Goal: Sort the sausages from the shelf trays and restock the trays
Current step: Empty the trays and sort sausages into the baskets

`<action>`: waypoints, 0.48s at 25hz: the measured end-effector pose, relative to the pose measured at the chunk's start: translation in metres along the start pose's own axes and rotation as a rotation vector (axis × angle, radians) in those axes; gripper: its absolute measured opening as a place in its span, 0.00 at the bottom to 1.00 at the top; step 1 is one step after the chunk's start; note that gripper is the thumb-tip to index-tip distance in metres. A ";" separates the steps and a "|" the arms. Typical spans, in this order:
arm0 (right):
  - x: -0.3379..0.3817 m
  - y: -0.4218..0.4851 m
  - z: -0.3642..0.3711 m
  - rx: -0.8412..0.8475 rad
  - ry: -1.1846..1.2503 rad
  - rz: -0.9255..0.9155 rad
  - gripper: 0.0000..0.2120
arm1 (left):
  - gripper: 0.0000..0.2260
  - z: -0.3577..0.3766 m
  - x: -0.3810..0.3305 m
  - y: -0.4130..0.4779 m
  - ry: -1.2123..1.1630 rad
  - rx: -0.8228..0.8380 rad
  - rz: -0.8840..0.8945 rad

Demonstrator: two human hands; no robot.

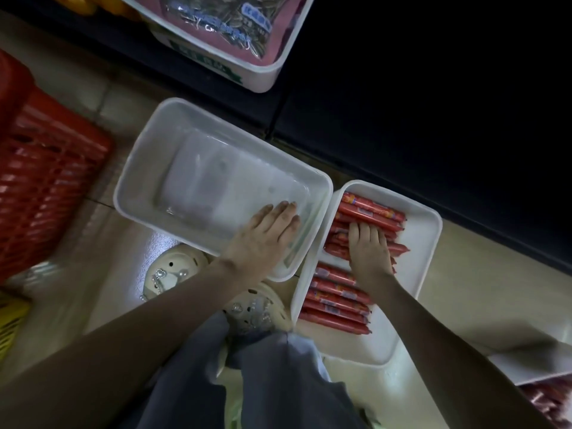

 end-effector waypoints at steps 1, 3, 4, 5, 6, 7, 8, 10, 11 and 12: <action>-0.002 0.001 -0.001 -0.048 0.007 -0.004 0.35 | 0.30 0.000 0.000 0.000 0.000 -0.004 0.001; -0.004 -0.001 0.002 -0.167 -0.030 -0.033 0.29 | 0.31 -0.004 0.002 -0.003 0.017 -0.004 0.019; -0.006 -0.002 0.001 -0.212 -0.048 -0.041 0.26 | 0.31 -0.009 0.005 -0.004 0.035 -0.001 0.024; -0.008 -0.005 -0.002 -0.248 -0.065 -0.046 0.22 | 0.30 -0.015 0.008 -0.004 0.037 -0.012 0.025; -0.009 -0.009 -0.012 -0.270 -0.045 -0.037 0.19 | 0.29 -0.022 0.012 -0.004 0.016 -0.028 0.017; -0.008 -0.015 -0.023 -0.278 0.020 -0.016 0.18 | 0.27 -0.032 0.017 -0.004 -0.035 -0.049 0.000; -0.009 -0.022 -0.032 -0.267 0.099 0.023 0.18 | 0.25 -0.043 0.021 -0.004 -0.102 -0.055 -0.032; -0.012 -0.039 -0.056 -0.224 0.326 0.160 0.21 | 0.22 -0.073 0.030 -0.005 -0.216 -0.045 -0.117; -0.014 -0.049 -0.072 -0.225 0.476 0.225 0.23 | 0.20 -0.093 0.034 -0.005 -0.268 -0.034 -0.170; -0.015 -0.062 -0.097 -0.253 0.641 0.282 0.25 | 0.19 -0.120 0.036 -0.007 -0.341 -0.014 -0.231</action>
Point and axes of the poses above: each hand's wrist, its own y-axis towards the middle knuckle, its own z-axis out of the palm, x = y × z, the point moved 1 cm from there along y, towards the middle knuckle, and after that the axes turned 13 degrees about -z, right-handed, at the moved point
